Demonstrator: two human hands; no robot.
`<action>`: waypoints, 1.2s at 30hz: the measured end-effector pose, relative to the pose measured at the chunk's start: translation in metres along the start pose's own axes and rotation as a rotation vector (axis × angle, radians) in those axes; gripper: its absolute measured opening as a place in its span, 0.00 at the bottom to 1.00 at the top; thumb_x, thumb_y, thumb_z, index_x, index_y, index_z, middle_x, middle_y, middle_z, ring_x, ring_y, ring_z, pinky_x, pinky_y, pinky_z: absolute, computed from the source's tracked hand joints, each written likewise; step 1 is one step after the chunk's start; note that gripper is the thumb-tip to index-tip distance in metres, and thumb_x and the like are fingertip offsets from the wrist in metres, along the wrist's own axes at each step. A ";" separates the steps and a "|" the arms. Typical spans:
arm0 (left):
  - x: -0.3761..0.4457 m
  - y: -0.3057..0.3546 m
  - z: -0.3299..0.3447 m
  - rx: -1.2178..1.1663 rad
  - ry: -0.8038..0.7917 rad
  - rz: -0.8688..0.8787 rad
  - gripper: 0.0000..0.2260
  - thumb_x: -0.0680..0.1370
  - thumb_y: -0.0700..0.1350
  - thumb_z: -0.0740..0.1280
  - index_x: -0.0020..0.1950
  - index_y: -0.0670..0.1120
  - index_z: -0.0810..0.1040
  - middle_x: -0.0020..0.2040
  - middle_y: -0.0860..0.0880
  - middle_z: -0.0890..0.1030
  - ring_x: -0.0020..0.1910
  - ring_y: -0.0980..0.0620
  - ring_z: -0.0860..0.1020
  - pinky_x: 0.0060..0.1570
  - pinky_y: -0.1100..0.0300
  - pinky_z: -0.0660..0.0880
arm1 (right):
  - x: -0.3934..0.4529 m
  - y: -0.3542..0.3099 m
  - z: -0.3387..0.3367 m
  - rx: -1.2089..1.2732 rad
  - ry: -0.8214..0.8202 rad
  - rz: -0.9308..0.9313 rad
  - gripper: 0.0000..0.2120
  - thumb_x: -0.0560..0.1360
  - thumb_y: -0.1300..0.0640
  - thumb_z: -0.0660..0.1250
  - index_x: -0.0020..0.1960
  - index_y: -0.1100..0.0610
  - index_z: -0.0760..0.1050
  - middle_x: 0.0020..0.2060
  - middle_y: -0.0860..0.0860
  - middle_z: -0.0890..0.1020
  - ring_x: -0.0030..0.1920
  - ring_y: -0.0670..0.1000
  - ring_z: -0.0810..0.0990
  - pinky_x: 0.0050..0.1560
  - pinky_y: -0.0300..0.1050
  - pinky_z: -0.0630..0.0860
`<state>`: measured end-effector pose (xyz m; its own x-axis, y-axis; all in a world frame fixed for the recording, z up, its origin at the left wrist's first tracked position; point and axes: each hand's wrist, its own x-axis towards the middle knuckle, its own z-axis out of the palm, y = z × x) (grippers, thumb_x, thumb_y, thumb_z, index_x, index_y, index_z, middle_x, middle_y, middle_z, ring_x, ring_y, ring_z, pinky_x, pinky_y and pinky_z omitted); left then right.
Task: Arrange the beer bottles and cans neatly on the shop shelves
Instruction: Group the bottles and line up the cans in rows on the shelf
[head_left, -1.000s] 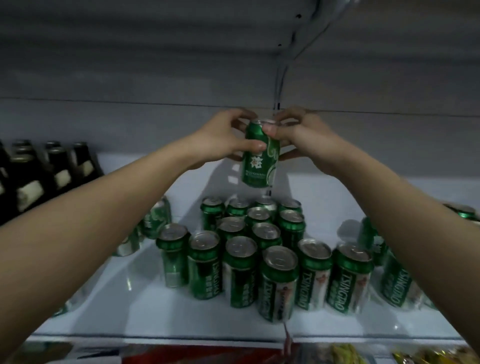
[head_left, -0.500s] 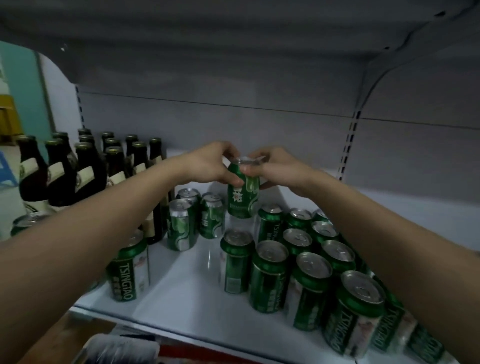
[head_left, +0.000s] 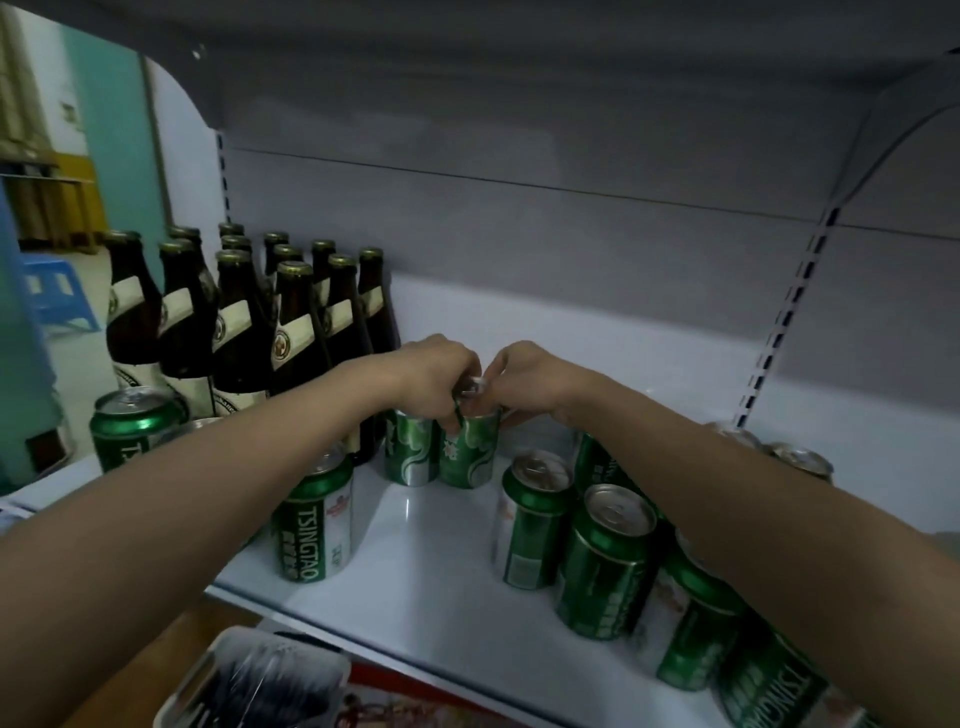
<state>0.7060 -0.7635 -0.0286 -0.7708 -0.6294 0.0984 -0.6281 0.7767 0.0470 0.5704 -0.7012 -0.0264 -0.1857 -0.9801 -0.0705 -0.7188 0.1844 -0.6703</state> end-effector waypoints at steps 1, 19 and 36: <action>0.000 -0.002 0.003 0.012 0.003 -0.004 0.25 0.66 0.50 0.80 0.59 0.48 0.76 0.51 0.49 0.79 0.52 0.49 0.75 0.53 0.50 0.77 | 0.003 0.001 0.003 -0.007 -0.006 0.001 0.17 0.68 0.57 0.79 0.51 0.66 0.81 0.48 0.60 0.85 0.48 0.56 0.85 0.50 0.56 0.83; 0.041 0.057 0.002 -0.433 0.094 0.055 0.26 0.74 0.51 0.73 0.70 0.44 0.73 0.63 0.49 0.77 0.55 0.53 0.76 0.52 0.63 0.71 | -0.027 0.053 -0.099 -0.162 0.230 -0.122 0.09 0.78 0.58 0.68 0.54 0.63 0.80 0.49 0.58 0.83 0.45 0.55 0.82 0.48 0.49 0.81; 0.069 0.089 0.033 -0.639 0.099 0.023 0.13 0.70 0.42 0.78 0.52 0.42 0.82 0.48 0.44 0.84 0.48 0.46 0.83 0.49 0.54 0.80 | -0.039 0.103 -0.085 -0.492 0.140 -0.061 0.21 0.71 0.52 0.77 0.56 0.63 0.75 0.52 0.59 0.80 0.52 0.58 0.78 0.49 0.51 0.74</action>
<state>0.5935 -0.7385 -0.0508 -0.7510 -0.6305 0.1961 -0.4009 0.6713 0.6233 0.4472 -0.6374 -0.0299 -0.1975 -0.9770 0.0801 -0.9549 0.1733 -0.2412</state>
